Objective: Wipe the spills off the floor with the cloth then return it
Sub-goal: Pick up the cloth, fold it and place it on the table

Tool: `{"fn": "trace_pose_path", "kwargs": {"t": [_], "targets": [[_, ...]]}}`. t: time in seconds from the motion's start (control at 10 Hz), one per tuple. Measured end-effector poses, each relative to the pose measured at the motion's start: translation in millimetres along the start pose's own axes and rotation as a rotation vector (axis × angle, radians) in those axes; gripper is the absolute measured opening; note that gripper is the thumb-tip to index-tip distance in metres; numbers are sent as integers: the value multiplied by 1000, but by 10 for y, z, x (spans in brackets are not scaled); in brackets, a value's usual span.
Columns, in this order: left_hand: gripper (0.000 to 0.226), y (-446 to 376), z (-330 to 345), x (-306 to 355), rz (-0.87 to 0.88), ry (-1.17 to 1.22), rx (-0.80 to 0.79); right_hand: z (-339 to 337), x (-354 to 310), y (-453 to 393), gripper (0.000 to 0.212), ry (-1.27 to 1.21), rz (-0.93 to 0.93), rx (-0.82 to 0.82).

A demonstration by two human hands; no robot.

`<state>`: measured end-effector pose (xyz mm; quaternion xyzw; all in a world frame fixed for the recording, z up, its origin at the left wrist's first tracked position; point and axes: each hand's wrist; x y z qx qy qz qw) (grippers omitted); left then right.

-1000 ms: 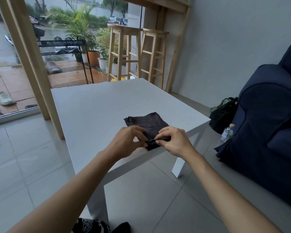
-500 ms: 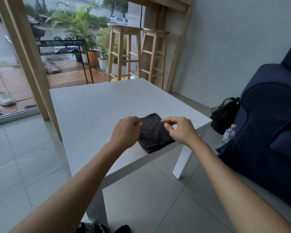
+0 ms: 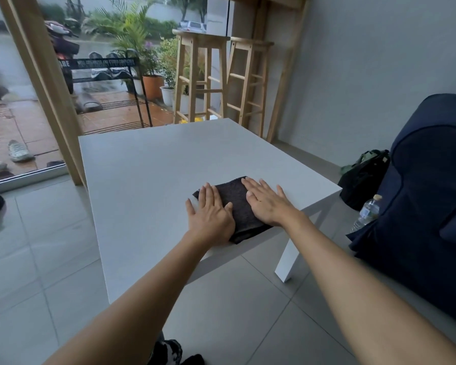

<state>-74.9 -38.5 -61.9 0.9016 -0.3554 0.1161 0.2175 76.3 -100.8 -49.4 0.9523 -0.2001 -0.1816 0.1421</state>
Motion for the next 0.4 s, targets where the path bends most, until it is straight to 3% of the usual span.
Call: {"fn": "trace_pose_path", "kwargs": {"t": [0.2,0.3,0.4], "targets": [[63,32,-16,14,9,44,6,-68,-103,76,52,-2,67,-79],[63,59,-2,-50,30,80,53,-165,-164,249,57,-53,59,3],[66,124,-1,-175,5,135,94,-341,-215,660,62,-274,-54,361]]}}
Point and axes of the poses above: each hand's wrist, its own y-axis away from the middle knuckle, its own z-axis out of the palm, x = y × z, and after that the axes turned 15 degrees about -x, right-handed
